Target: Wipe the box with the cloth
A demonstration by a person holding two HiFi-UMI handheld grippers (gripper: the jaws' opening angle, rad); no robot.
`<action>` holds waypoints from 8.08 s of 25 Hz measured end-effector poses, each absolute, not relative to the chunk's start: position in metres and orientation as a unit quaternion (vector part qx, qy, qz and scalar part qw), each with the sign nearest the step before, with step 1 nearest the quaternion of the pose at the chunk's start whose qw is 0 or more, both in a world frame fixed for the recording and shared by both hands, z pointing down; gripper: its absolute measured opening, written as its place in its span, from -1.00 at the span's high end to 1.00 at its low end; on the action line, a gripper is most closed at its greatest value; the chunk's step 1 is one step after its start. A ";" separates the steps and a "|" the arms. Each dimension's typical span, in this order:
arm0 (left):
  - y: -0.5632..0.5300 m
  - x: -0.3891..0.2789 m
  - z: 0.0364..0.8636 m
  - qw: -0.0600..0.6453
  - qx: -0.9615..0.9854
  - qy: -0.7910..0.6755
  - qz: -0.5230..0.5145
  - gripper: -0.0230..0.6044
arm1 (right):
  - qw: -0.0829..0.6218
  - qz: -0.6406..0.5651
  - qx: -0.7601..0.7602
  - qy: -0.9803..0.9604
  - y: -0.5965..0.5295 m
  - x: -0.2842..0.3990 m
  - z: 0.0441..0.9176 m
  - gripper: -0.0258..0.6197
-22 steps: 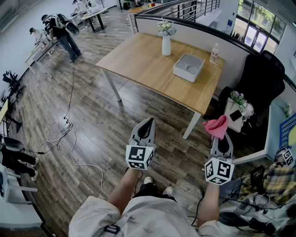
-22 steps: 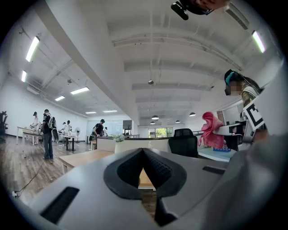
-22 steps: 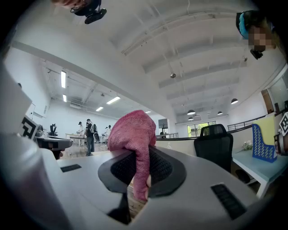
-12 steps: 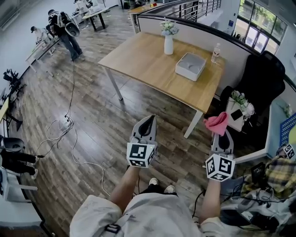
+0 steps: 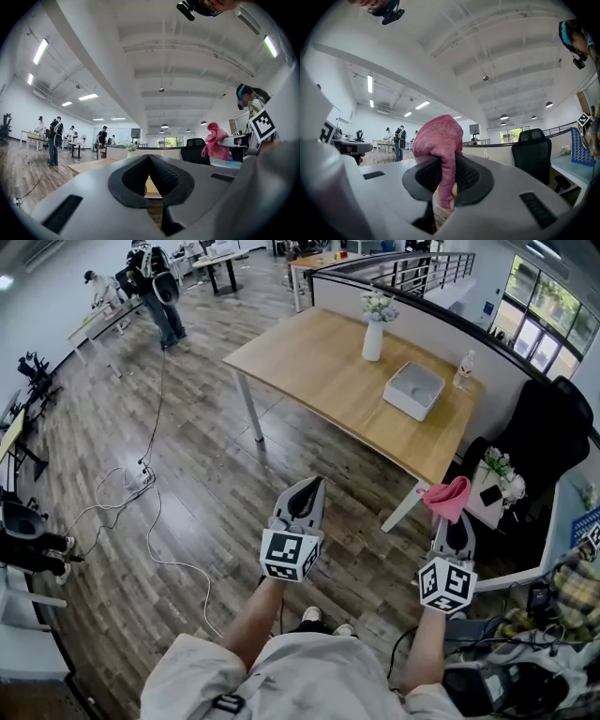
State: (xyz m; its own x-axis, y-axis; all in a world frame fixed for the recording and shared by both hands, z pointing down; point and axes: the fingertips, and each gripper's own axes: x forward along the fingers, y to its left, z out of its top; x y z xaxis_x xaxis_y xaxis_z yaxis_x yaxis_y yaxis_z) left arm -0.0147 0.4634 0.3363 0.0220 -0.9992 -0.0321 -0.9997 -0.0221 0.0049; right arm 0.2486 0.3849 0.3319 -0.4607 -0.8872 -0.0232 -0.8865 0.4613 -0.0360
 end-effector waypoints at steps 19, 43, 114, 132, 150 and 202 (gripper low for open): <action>0.457 -0.067 0.353 -0.001 -0.711 0.702 0.025 0.90 | 0.006 0.007 -0.531 0.847 0.378 0.213 0.338 0.73; 0.262 -0.061 0.354 0.007 -0.705 0.710 0.006 0.90 | -0.001 -0.014 -0.549 0.836 0.193 0.234 0.360 0.73; -0.149 -0.162 0.367 0.008 -0.779 0.627 0.022 0.90 | -0.020 0.001 -0.613 0.790 -0.162 0.125 0.360 0.73; -0.208 -0.144 0.388 0.007 -0.807 0.590 0.008 0.90 | -0.039 -0.015 -0.624 0.780 -0.205 0.121 0.383 0.73; -0.235 -0.129 0.411 0.022 -0.823 0.567 0.010 0.90 | -0.086 -0.083 -0.605 0.787 -0.243 0.097 0.430 0.73; -0.268 -0.119 0.466 -0.019 -0.827 0.562 -0.008 0.90 | -0.344 -0.263 -0.475 0.766 -0.295 0.003 0.589 0.73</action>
